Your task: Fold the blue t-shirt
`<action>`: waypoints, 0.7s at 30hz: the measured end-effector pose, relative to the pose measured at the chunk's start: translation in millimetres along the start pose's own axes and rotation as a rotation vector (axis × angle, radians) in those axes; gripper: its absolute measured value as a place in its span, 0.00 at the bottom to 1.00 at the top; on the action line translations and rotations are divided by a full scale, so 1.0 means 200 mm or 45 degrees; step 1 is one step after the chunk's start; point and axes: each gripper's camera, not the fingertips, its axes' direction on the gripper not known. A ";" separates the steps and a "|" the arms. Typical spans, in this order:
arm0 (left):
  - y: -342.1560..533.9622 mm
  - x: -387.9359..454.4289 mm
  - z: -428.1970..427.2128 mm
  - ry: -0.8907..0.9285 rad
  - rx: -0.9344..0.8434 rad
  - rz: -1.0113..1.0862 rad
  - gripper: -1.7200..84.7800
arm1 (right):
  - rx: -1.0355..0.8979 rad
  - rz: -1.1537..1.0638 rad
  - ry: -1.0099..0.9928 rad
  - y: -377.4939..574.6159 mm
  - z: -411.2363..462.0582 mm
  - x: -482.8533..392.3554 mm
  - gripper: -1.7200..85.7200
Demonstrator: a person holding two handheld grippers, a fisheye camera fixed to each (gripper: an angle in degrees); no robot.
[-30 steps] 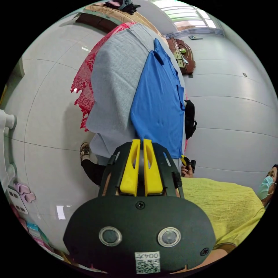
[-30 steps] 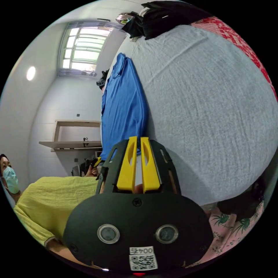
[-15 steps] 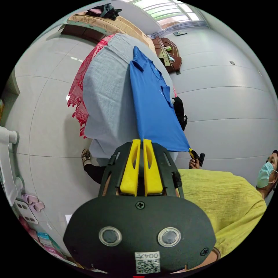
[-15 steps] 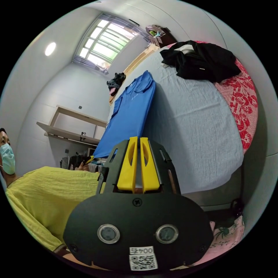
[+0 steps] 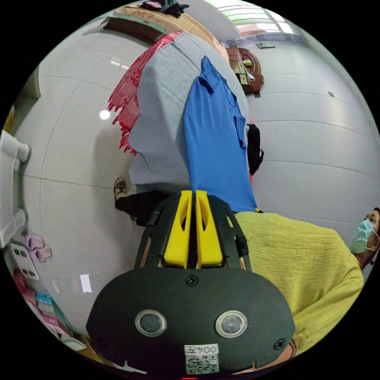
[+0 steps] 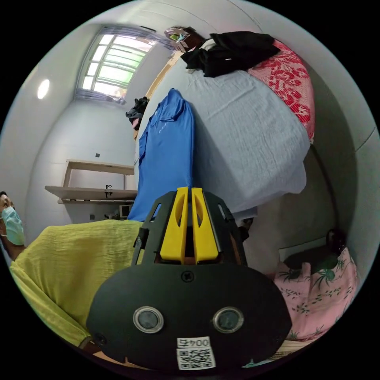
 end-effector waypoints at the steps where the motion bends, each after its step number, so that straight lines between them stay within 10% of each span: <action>1: -0.01 0.01 -0.01 0.018 0.012 -0.006 0.04 | 0.009 0.004 -0.012 -0.05 0.02 -0.01 0.02; 21: -1.66 0.52 -0.27 0.173 0.132 0.149 0.04 | 0.083 -0.289 0.244 -1.91 0.58 -0.91 0.02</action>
